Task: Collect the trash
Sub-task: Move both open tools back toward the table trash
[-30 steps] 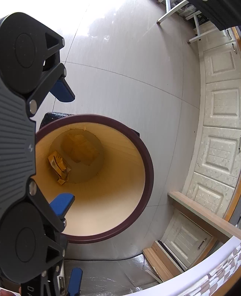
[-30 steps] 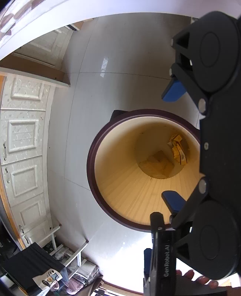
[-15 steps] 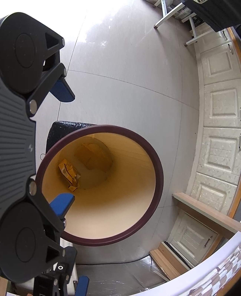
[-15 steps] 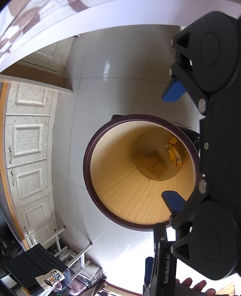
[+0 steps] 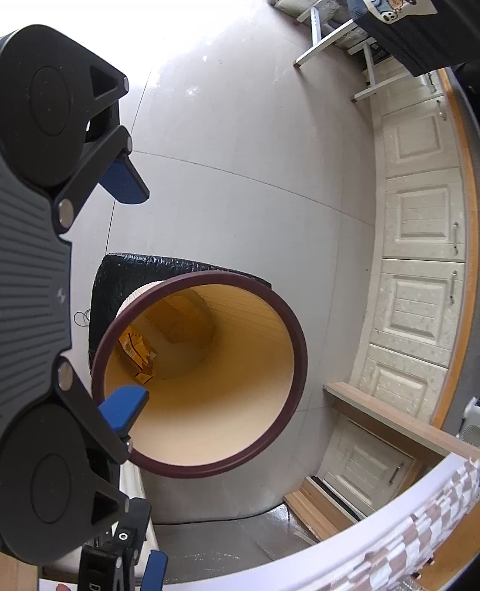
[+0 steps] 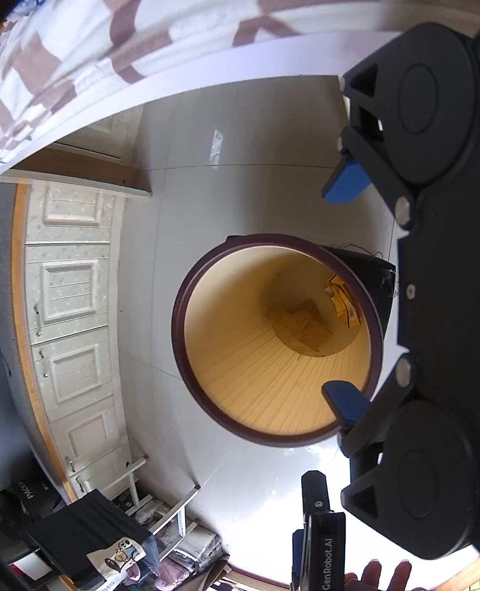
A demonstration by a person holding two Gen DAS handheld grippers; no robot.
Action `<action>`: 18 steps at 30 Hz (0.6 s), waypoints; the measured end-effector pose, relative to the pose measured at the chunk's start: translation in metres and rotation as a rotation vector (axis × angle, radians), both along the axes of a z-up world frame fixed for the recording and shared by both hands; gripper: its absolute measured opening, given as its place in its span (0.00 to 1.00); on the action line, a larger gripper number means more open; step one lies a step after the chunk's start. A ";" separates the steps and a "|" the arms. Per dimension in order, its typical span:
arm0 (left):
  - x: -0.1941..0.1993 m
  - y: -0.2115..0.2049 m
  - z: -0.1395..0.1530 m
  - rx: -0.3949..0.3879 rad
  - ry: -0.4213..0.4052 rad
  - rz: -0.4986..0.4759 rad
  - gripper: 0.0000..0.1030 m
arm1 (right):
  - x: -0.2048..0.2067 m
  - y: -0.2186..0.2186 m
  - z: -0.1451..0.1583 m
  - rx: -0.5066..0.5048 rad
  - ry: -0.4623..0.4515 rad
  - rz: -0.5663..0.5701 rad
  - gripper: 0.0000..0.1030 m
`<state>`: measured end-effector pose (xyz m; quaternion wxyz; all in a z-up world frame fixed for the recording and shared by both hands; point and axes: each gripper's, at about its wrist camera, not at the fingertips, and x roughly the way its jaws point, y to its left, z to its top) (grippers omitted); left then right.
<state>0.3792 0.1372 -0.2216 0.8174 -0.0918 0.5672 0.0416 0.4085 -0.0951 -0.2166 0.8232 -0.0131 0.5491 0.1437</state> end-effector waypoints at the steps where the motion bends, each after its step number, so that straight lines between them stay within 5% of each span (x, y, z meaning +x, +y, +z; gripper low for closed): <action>1: -0.003 0.000 0.003 0.001 -0.006 -0.001 1.00 | -0.003 0.001 0.002 0.001 -0.006 0.001 1.00; 18: -0.078 0.002 0.066 0.029 -0.175 -0.005 1.00 | -0.072 0.003 0.067 0.039 -0.183 0.034 1.00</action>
